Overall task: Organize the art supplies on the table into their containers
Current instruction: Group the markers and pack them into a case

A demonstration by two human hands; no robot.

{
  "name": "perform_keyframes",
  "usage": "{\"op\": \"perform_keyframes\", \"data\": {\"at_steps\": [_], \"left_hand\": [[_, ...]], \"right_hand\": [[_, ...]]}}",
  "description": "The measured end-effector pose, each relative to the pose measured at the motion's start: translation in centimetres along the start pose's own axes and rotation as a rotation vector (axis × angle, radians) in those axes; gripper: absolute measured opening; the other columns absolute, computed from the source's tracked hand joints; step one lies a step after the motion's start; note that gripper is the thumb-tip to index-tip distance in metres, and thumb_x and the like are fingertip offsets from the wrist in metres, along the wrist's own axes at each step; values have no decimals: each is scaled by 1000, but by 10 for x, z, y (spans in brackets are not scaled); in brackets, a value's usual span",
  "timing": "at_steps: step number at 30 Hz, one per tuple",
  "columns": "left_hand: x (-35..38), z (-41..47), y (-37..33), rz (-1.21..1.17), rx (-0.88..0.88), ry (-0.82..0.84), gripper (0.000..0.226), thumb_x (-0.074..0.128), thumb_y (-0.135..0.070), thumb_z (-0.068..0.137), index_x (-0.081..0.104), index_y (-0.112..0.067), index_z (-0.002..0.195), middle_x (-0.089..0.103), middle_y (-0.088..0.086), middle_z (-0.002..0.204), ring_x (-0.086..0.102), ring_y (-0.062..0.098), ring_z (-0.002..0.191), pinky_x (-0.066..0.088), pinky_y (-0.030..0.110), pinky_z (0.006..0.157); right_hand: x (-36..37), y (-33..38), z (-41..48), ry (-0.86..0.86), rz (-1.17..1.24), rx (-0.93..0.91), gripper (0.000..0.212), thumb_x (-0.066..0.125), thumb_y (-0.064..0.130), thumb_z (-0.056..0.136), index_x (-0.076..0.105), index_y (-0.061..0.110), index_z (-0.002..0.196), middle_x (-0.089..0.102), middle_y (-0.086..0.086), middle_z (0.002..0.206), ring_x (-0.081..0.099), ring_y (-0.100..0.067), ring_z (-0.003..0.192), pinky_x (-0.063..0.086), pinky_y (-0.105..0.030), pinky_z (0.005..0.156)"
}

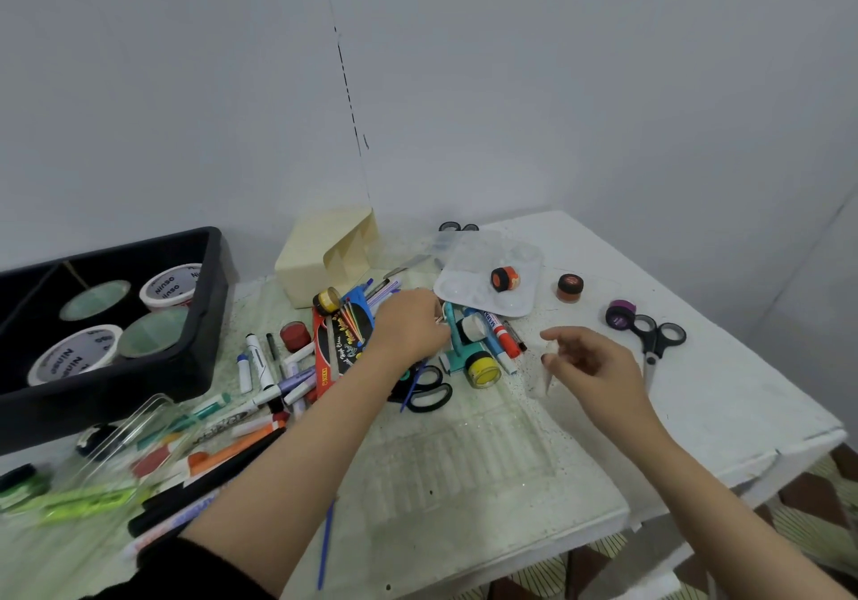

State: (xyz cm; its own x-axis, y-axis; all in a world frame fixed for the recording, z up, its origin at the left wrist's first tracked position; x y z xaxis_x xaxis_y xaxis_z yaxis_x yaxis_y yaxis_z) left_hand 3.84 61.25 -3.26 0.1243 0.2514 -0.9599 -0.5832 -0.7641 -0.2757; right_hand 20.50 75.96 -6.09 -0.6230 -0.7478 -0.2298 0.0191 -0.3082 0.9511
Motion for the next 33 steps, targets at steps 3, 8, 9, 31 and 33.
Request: {"op": "perform_keyframes", "data": {"at_steps": [3,8,9,31,33], "left_hand": [[-15,-3,3,-55,10,-24,19,53,-4,74,70,-1,82,65,15,78,57,26,68,47,31,59],[-31,-12,11,-72,1,-78,24,52,-4,82,70,-12,96,58,4,91,53,21,78,43,29,62],[-33,-15,13,-59,6,-115,25,53,-6,82,70,-15,98,58,4,93,53,22,85,45,32,68],[59,-116,-25,-1185,-207,148,31,60,4,85,58,-20,106,58,9,79,61,12,67,53,21,61],[58,-116,-23,-1170,-191,108,31,60,4,84,58,-20,103,58,4,74,61,6,60,52,19,60]], "right_hand": [[11,5,-5,151,41,47,25,69,-2,79,70,19,92,56,4,68,53,-14,66,47,-24,66],[28,9,-17,372,-80,91,22,69,-3,78,69,16,90,62,-9,77,58,-15,67,52,-29,71],[30,8,-19,401,-106,100,21,69,-2,77,69,15,90,62,-5,75,58,-14,66,52,-30,71],[38,-2,-29,565,-530,-46,25,72,23,81,61,43,91,61,18,96,55,2,80,40,-10,66],[37,-4,-31,575,-540,-55,25,72,24,80,61,44,91,62,14,98,55,2,82,40,-10,67]]}}
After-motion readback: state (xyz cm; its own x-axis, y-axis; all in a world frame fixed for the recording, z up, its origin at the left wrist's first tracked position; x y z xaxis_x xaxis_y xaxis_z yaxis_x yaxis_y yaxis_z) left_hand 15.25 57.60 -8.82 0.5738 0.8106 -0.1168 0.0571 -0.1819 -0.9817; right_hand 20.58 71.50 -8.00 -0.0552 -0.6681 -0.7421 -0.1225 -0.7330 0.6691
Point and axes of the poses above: each hand's wrist, its own z-axis towards the middle knuckle, its own x-axis out of the palm, y = z × x, the point moved 9 cm from there along z, towards the middle knuckle
